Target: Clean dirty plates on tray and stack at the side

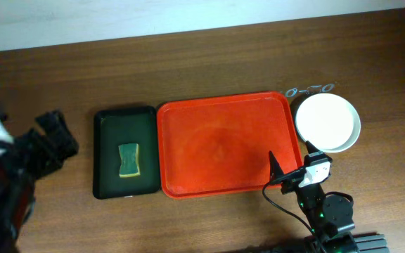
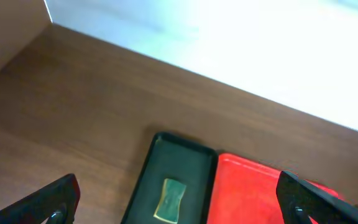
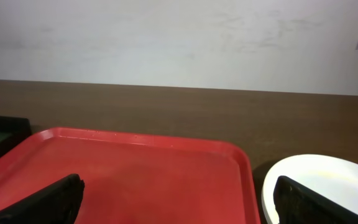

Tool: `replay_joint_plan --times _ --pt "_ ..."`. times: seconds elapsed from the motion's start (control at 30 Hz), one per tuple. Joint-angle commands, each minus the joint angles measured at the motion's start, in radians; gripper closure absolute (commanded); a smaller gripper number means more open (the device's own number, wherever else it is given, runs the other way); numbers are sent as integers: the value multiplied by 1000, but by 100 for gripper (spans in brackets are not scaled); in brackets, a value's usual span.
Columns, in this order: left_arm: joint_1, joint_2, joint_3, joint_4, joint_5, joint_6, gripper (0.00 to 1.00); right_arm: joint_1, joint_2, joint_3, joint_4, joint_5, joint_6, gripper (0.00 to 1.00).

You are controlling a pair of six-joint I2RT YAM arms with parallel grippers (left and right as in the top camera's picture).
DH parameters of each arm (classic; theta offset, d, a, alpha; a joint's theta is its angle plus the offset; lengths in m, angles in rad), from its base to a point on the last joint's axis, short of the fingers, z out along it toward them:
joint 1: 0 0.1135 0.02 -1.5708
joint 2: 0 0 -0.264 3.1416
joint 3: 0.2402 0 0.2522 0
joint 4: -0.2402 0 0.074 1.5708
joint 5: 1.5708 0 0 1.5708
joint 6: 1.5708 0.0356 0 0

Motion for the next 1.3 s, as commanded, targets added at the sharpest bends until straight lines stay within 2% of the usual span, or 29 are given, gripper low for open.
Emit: replay_joint_plan --times 0.0,0.3,0.5,0.87,0.97,1.13,1.27 --pt "0 -54 8 -1 -4 -10 1 -8 -8 -6 -5 16 1 2" --pt "0 -272 8 -24 -4 -10 1 -8 -8 -6 -5 16 1 1" --pt "0 -323 5 -296 -7 -10 1 -8 -8 -6 -5 16 1 1" --pt "0 -344 -23 -289 -4 -10 1 -8 -8 -6 -5 16 1 1" --pt "0 -372 -97 -292 -5 -10 1 -8 -8 -6 -5 16 1 1" --pt "0 -476 -318 -270 -6 -10 1 -8 -8 -6 -5 16 1 2" --pt "0 -613 -562 -68 -8 -10 1 -8 -8 -6 -5 16 1 1"
